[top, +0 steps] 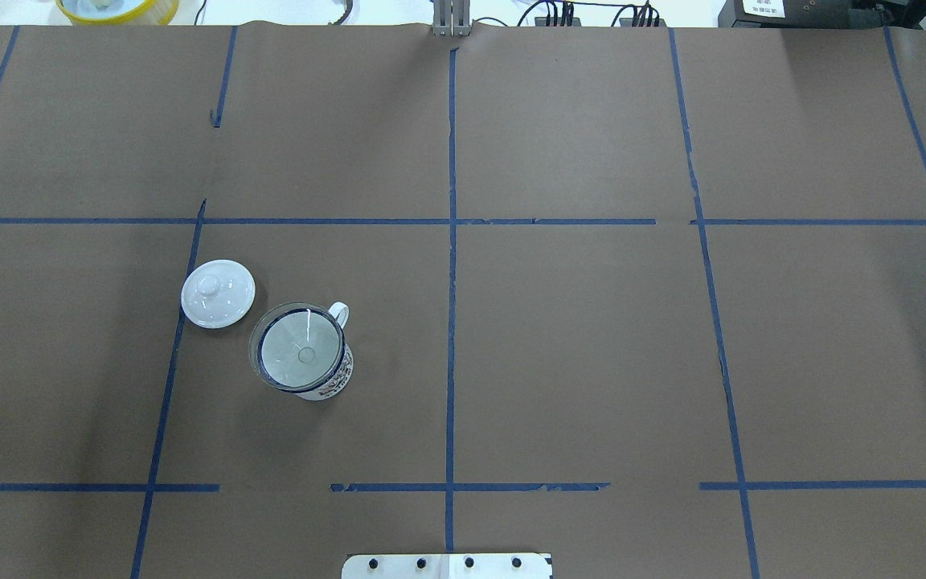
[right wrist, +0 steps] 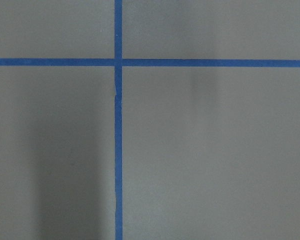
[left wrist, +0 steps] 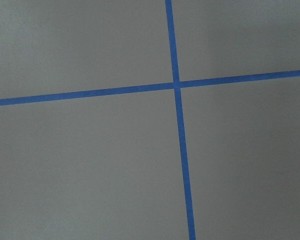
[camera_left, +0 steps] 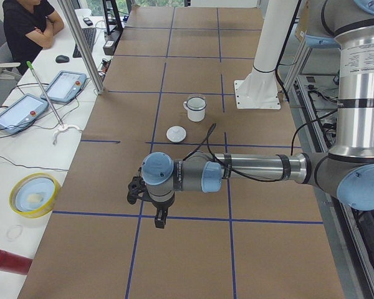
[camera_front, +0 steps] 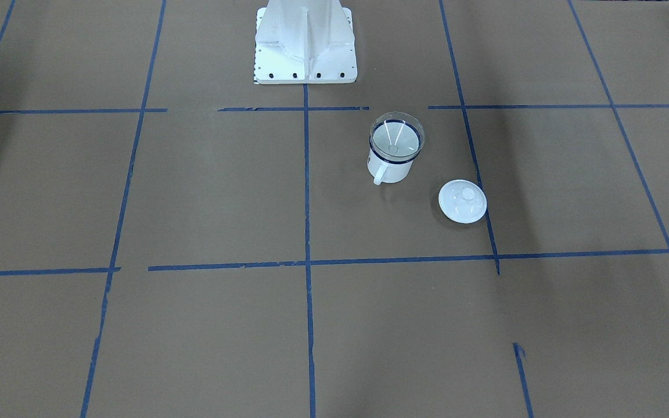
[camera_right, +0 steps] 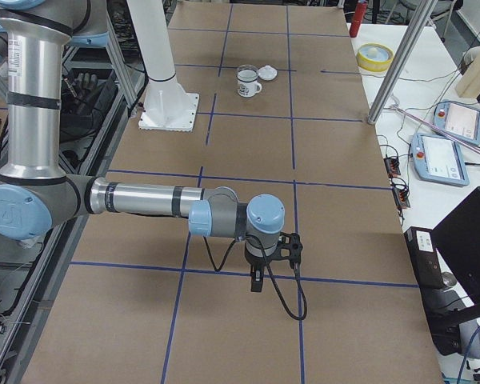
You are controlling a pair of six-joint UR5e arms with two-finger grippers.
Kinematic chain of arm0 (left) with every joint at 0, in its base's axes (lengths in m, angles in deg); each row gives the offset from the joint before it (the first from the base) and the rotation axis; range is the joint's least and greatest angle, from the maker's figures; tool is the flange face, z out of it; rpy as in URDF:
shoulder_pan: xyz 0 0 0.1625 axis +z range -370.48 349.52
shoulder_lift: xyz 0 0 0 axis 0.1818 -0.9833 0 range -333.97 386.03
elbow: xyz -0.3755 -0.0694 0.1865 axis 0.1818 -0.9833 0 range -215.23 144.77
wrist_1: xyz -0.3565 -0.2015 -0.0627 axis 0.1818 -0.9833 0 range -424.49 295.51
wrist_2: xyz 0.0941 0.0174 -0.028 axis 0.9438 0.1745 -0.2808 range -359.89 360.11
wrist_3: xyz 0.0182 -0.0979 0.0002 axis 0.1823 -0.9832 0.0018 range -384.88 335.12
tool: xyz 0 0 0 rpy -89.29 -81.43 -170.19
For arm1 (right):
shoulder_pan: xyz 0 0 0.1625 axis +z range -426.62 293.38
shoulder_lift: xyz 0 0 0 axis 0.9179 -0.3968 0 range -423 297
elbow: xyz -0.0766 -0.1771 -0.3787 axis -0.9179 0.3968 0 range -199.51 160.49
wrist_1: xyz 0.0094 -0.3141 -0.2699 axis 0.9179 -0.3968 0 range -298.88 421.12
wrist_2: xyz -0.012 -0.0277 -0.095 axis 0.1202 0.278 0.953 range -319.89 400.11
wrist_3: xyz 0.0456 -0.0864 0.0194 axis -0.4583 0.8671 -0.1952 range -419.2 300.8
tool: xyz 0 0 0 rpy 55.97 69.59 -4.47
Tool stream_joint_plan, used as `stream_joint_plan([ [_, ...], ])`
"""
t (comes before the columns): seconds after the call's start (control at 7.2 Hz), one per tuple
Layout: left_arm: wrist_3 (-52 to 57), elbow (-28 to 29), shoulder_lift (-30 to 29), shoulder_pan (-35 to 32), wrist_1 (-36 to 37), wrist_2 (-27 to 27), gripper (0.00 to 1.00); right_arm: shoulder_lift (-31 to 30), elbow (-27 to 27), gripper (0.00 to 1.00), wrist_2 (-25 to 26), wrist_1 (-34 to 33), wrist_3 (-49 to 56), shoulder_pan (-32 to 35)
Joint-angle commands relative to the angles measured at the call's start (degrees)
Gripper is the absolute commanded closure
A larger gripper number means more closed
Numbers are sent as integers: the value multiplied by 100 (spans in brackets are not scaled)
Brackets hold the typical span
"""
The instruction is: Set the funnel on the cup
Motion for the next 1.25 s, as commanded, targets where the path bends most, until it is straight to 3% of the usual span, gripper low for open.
stream_joint_plan([
  [0.0, 0, 29, 0, 0, 7, 7, 0, 0, 0, 0, 0, 0, 0, 0],
  [1.11, 0, 161, -96, 9, -19, 51, 0, 0, 0, 0, 0, 0, 0, 0],
])
